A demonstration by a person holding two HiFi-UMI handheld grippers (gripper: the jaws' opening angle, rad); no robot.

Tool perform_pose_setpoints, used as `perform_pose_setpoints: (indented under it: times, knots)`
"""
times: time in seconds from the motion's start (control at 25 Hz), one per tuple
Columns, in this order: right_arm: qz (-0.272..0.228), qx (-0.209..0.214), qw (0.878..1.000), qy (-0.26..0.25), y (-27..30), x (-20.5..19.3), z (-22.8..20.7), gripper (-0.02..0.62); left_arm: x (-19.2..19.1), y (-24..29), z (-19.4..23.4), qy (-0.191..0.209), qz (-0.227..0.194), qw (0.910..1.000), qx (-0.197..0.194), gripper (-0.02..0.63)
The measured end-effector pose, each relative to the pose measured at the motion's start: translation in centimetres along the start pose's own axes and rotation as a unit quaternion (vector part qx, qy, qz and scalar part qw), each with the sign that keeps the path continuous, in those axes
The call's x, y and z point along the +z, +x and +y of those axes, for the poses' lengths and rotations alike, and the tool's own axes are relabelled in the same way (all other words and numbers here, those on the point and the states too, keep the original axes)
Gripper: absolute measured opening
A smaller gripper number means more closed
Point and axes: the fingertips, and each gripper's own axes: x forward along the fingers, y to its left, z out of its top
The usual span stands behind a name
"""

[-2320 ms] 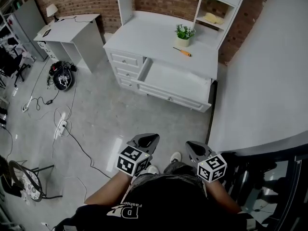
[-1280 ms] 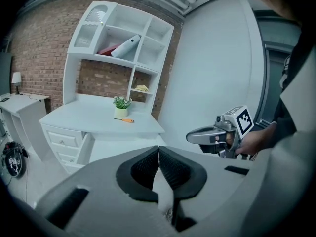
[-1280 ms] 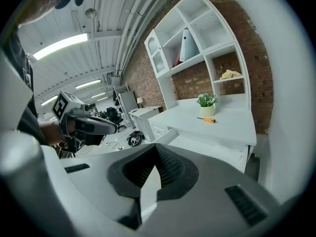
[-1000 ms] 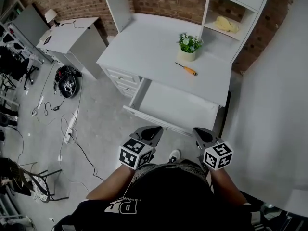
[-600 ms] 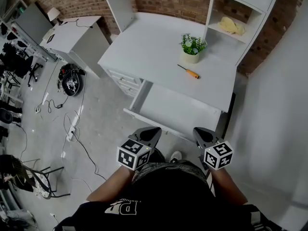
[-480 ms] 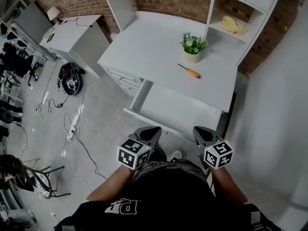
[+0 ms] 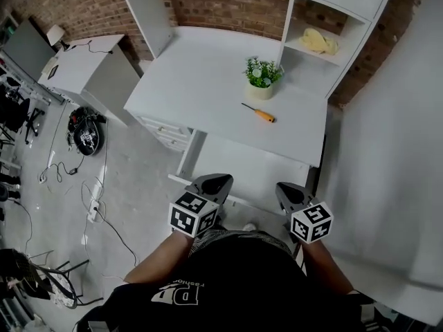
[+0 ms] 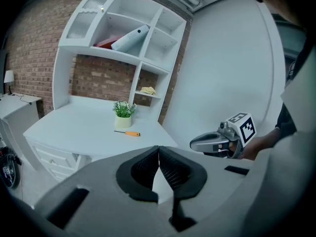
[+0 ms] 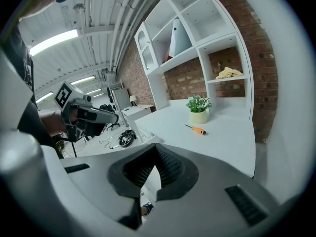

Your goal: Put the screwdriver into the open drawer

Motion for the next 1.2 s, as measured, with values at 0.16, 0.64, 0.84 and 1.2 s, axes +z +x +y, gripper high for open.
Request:
perform_pose_setpoints:
  times: [0.16,0.64,0.84,1.2]
  knots:
    - [0.004,-0.020,1.000,-0.012,1.8,1.1,-0.6,0.003,1.0,0.8,2.3,0.006,0.003,0.9999,-0.010,0.018]
    - [0.015,-0.063,0.998,-0.014,6.7,3.9,-0.6,0.005,2.8,2.9,8.5,0.032,0.022,0.9979,-0.052,0.018]
    - [0.020,-0.074,0.997,-0.014,8.4,4.7,-0.5,0.004,3.9,3.7,10.4,0.039,0.019,0.9968,-0.068,0.018]
    - [0.042,-0.112,0.992,-0.034,11.7,5.5,-2.2,0.005,3.8,5.2,13.5,0.050,0.041,0.9941,-0.087,0.018]
